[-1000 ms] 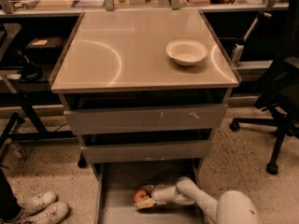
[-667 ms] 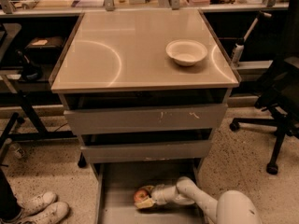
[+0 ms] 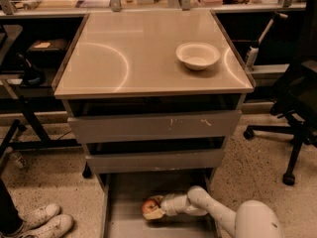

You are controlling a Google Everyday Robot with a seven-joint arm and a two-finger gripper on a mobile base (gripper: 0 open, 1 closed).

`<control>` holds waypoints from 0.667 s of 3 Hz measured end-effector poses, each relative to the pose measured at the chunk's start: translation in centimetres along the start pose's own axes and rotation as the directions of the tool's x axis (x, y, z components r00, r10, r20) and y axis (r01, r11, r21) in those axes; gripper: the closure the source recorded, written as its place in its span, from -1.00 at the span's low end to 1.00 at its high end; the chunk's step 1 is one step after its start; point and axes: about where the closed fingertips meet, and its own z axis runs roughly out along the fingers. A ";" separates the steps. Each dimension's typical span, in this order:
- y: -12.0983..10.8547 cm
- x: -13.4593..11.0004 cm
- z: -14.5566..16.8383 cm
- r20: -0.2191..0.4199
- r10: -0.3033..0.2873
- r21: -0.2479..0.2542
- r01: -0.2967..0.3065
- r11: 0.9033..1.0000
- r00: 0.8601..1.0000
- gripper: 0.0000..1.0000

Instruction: Pick apple from bottom drawer and place on counter

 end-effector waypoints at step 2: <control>2.7 -9.0 -5.1 -0.038 0.022 0.057 -0.020 0.998 0.999 1.00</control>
Offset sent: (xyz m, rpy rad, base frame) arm 0.0198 -0.0198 0.1781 -0.0767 0.0057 -0.0993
